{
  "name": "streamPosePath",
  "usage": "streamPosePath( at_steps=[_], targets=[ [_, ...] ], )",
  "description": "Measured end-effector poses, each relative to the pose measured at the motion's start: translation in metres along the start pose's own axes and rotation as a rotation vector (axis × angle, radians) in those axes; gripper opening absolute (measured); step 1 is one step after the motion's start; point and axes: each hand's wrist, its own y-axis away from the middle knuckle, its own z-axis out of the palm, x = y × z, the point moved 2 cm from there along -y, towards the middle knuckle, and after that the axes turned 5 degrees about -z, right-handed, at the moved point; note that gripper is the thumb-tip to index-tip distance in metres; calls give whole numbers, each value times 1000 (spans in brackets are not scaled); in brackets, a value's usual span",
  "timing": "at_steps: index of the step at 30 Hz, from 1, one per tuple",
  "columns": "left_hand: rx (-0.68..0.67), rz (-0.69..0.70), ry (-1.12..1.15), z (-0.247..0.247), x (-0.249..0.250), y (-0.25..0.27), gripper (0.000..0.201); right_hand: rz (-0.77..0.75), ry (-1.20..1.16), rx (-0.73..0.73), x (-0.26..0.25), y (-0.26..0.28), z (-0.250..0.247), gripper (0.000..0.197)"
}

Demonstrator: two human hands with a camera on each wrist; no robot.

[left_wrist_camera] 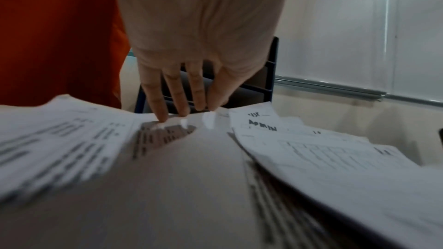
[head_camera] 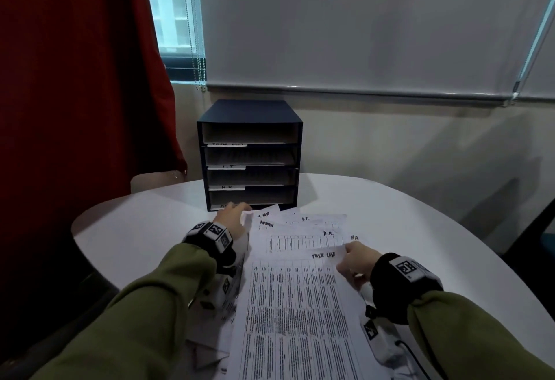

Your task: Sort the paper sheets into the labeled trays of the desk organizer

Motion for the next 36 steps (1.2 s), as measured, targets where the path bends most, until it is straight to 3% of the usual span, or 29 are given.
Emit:
streamPosePath(
  at_steps=[6,11,13,15,18,20,22,27,31,34,36],
  targets=[
    [-29,75,-59,1,-2,-5,50,4,-29,0,0,-1,-1,28],
    [171,89,-67,-11,-2,-8,24,-3,-72,67,-3,-3,-17,35],
    [229,68,-14,-14,-6,-6,23,-8,-181,97,-7,-3,-22,30],
    [244,-38,21,-15,-15,-4,31,-8,-233,113,-10,-3,-21,27],
    [98,-275,-40,-13,-38,2,44,8,-121,94,-9,-7,-8,25],
    [-7,-285,-16,-13,-50,5,40,2,-71,63,-9,-8,1,25],
    [16,-290,47,-18,-57,7,30,-2,-54,31,-8,-8,3,33],
    [30,-367,343,-30,-65,13,20,8,-171,82,-6,-3,-2,27],
    [-61,-442,631,-38,-75,22,39,9,-242,89,-3,-2,-1,28],
    [197,-368,776,-55,-67,31,30,11,-270,94,-1,-3,-2,29],
    [411,-229,812,-78,-49,45,21,6,-295,110,-2,-2,-1,29]
  ],
)
